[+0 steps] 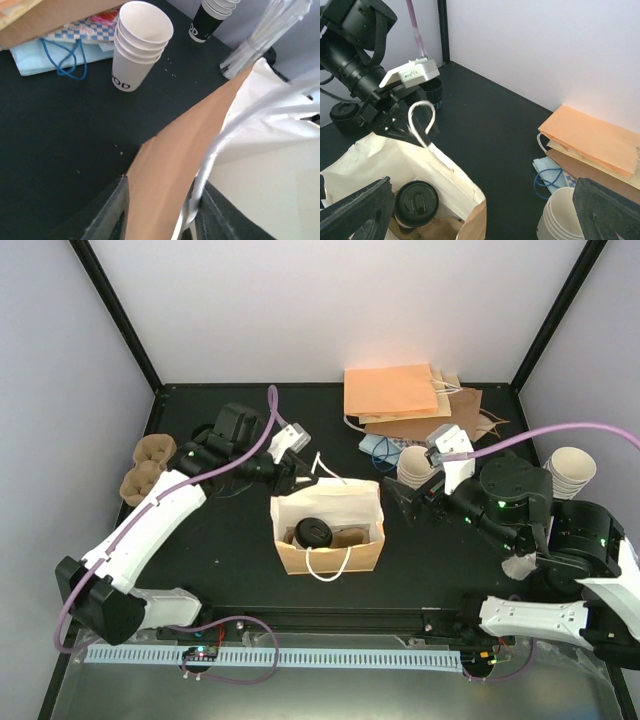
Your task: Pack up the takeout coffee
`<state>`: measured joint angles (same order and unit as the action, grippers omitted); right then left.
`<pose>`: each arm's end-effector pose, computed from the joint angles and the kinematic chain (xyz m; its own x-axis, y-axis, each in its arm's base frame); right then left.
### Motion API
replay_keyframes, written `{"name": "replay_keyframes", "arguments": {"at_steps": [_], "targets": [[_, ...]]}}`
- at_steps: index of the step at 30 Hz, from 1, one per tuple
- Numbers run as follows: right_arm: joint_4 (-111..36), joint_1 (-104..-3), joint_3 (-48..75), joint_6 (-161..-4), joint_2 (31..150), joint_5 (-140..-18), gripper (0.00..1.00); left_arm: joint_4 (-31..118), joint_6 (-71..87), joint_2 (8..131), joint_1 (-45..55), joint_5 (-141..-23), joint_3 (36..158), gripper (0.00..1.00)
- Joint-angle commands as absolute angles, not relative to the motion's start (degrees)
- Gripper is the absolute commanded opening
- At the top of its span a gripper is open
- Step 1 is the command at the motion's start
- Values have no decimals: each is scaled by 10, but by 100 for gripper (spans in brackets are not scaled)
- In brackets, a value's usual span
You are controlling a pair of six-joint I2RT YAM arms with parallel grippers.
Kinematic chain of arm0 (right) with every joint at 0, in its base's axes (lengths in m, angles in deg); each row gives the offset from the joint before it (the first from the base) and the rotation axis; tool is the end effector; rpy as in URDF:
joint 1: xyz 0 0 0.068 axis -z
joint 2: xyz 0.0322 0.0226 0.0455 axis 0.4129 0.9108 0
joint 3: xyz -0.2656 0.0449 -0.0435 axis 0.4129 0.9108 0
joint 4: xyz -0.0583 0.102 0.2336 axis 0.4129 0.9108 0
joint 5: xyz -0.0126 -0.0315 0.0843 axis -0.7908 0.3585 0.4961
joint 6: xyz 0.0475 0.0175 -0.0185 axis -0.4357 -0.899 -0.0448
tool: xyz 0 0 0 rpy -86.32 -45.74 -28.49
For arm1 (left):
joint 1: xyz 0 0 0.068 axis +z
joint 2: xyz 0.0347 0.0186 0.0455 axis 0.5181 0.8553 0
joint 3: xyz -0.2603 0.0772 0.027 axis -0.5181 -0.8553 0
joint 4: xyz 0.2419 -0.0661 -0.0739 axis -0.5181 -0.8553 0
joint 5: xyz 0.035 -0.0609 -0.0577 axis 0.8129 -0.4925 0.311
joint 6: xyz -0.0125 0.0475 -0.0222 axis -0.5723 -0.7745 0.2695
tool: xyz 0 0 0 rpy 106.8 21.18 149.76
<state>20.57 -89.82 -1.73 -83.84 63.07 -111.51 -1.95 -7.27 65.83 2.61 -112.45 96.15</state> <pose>0.0638 0.1043 0.4824 -0.2478 -0.2273 -0.9418 -0.6387 0.7692 -0.0176 0.2143 -0.1425 0.3522 -0.5480 0.3618 -0.7542 0.8135 0.4404 -0.3799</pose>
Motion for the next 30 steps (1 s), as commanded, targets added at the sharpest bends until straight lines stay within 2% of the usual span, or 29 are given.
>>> {"name": "replay_keyframes", "arguments": {"at_steps": [1, 4, 5, 14, 23, 30], "targets": [[204, -896, 3, -854, 633, -1150, 100, -41, -94, 692, 19, -1122, 1018, 27], [204, -895, 16, -856, 631, -1160, 100, -55, -100, 712, 20, -1119, 1039, 3], [202, -895, 21, -857, 630, -1164, 100, -61, -100, 719, 20, -1109, 1048, 2], [196, -870, 84, -904, 622, -1206, 100, -72, -57, 777, 51, -1024, 1140, 2], [226, -718, 119, -956, 654, -1099, 100, 18, 22, 831, 130, -1009, 1156, 1], [252, -554, 96, -1006, 716, -1034, 88, 69, 66, 884, 172, -1005, 1202, 2]]}}
